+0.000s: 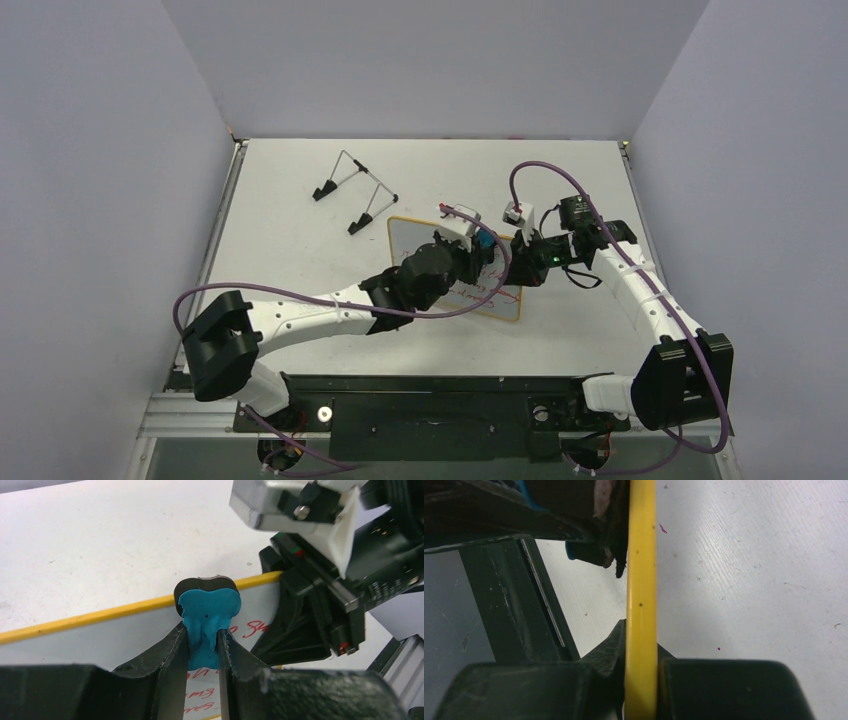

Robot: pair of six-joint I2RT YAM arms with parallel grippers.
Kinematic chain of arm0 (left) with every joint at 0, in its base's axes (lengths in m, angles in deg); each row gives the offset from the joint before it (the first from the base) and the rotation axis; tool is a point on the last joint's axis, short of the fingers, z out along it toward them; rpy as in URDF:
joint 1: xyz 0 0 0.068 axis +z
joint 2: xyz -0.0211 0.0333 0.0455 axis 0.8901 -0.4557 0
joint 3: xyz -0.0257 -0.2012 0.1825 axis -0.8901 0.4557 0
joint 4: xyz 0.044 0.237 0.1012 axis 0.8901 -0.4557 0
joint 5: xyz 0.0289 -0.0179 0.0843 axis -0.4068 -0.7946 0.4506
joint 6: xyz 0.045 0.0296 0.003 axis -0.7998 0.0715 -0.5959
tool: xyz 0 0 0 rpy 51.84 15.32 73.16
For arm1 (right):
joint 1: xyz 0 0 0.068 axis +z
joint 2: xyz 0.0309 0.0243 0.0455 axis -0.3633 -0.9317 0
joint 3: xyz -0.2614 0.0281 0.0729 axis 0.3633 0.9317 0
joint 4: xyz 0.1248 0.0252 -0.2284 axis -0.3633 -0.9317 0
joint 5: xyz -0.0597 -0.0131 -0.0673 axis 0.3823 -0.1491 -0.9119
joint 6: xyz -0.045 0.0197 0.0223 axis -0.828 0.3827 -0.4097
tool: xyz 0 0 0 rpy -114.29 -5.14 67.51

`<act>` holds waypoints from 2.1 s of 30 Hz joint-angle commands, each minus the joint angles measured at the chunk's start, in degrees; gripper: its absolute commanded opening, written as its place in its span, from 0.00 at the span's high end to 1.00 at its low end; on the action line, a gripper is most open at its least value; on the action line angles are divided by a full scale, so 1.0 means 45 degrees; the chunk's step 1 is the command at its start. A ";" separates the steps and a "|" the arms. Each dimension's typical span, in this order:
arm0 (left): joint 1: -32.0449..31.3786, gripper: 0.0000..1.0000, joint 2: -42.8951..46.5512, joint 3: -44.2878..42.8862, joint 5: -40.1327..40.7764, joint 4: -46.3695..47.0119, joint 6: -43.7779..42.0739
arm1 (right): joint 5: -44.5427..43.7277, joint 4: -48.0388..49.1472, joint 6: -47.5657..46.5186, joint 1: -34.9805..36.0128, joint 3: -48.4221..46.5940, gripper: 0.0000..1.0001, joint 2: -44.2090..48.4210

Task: Erase the whiteboard
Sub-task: Erase the center of the board with the whiteboard.

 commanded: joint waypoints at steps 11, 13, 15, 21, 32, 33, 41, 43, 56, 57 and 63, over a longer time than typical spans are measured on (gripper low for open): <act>0.0917 1.00 0.0369 0.0761 -0.0733 0.0411 0.1052 | -0.0295 -0.0804 -0.0553 0.0214 -0.0030 1.00 0.0047; 0.1263 1.00 0.0560 0.1269 -0.0400 0.0374 0.1221 | -0.0272 -0.0809 -0.0553 0.0202 -0.0036 1.00 0.0045; 0.1753 1.00 0.0765 0.1699 -0.0151 0.0364 0.1388 | -0.0272 -0.0804 -0.0553 0.0220 -0.0034 1.00 0.0035; 0.3705 1.00 0.1590 0.2724 0.0098 0.0395 0.1462 | -0.0274 -0.0805 -0.0554 0.0210 -0.0030 1.00 0.0074; 0.7082 1.00 0.2363 0.4287 -0.1673 0.1225 0.1111 | -0.0249 -0.0818 -0.0573 0.0228 -0.0019 1.00 0.0006; 0.7093 1.00 0.2379 0.4364 -0.2215 0.1482 0.1083 | -0.0245 -0.0812 -0.0573 0.0237 -0.0018 1.00 0.0004; 0.5580 1.00 0.3252 0.4838 -0.2224 0.1942 0.1066 | -0.0288 -0.0806 -0.0573 0.0220 -0.0020 1.00 -0.0007; 0.5312 1.00 0.3755 0.4891 -0.1321 0.1354 0.1149 | -0.0283 -0.0809 -0.0563 0.0235 -0.0030 1.00 -0.0039; 0.4856 1.00 0.6730 0.5541 -0.0508 -0.0543 0.1078 | -0.0293 -0.0806 -0.0572 0.0259 -0.0023 1.00 -0.0078; 0.4374 1.00 0.6614 0.5509 -0.1006 -0.0383 0.1066 | -0.0296 -0.0804 -0.0573 0.0256 -0.0009 1.00 -0.0086; 0.1307 1.00 0.4803 0.4195 -0.0909 0.1214 0.0532 | -0.0324 -0.0783 -0.0573 0.0247 -0.0019 1.00 -0.0130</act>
